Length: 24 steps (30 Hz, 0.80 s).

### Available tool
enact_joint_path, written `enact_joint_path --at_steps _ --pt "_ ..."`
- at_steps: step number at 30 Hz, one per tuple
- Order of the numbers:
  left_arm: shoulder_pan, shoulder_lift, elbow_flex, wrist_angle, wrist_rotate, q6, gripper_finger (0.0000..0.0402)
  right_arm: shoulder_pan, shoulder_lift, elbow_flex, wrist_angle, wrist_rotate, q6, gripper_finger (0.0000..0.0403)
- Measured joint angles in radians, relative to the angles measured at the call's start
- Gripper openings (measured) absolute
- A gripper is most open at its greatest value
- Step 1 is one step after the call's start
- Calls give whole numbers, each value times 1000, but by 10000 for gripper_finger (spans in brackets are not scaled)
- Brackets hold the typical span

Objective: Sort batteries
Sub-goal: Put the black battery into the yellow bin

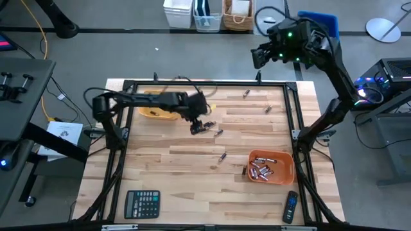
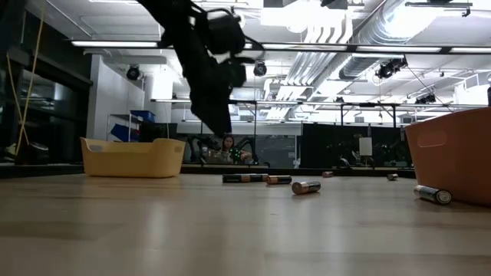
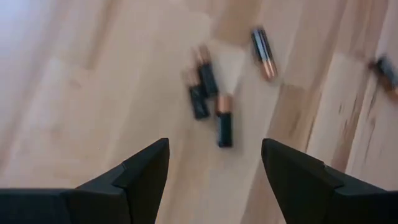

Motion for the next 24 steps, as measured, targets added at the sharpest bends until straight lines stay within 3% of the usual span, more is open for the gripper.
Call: enact_joint_path --at_steps 6,19,22,24 --pt "-79 101 -5 103 -90 82 239 29 3 0 -32 55 20 206" --pt "-57 244 1 121 -32 6 234 28 4 0 -40 58 -47 206" --pt "-54 275 4 87 -16 -3 190 27 4 0 -40 57 -55 206" --pt "-52 273 5 63 -6 -5 123 27 4 0 -40 57 -67 206"
